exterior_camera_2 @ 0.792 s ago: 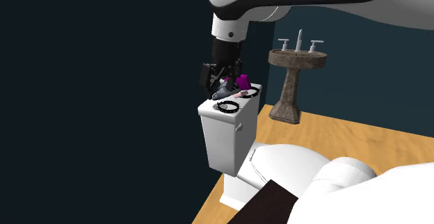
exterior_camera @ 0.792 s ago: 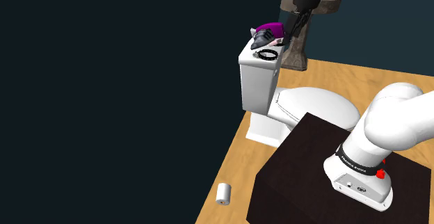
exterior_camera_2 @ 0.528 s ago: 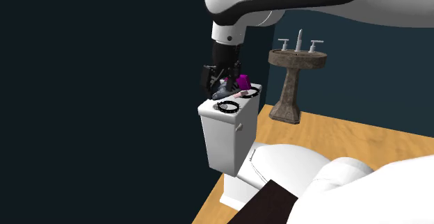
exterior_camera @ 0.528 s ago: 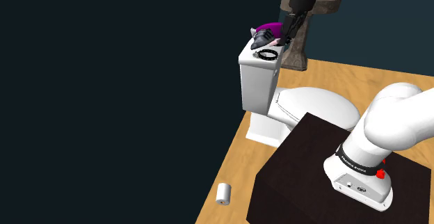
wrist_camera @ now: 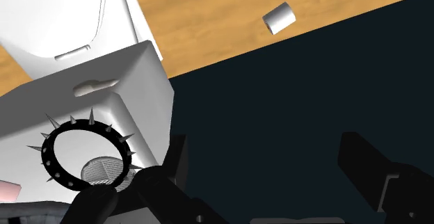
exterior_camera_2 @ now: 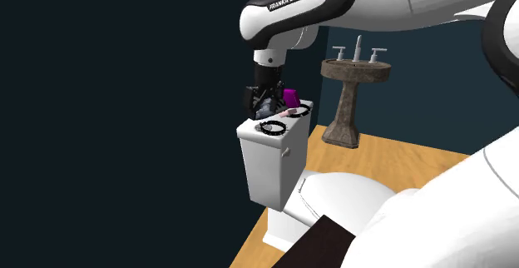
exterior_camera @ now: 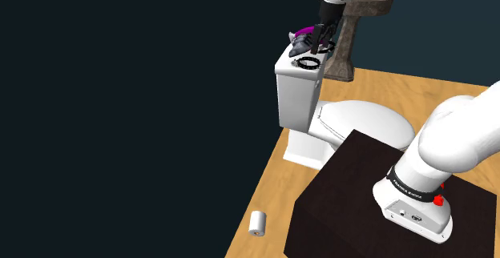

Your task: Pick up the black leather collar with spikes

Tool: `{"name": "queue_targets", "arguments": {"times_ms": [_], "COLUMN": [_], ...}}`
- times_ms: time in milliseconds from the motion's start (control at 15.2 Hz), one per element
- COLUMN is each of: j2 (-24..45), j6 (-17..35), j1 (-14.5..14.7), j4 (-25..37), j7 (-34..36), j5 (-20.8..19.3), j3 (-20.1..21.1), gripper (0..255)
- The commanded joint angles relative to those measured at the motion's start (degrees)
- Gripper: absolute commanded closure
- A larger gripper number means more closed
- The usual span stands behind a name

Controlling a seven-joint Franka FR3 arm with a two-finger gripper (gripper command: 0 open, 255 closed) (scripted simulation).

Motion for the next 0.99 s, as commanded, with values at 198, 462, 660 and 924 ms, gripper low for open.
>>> {"name": "queue_targets", "arguments": {"times_ms": [198,462,660,924], "j2": [10.7,19.6,26.5,36.0], "j6": [2.7,3.9,4.2,3.6], "j1": [-0.5,-1.3,-2.2,-4.2], "j4": [6.2,12.1,17.3,25.4], "j7": [-3.6,-6.9,-9.3,-12.4], "j5": [1.2,3.2,5.1,8.0], "j3": [-3.1,-5.3,-6.6,-7.6], "gripper": [0,0,0,0]}}
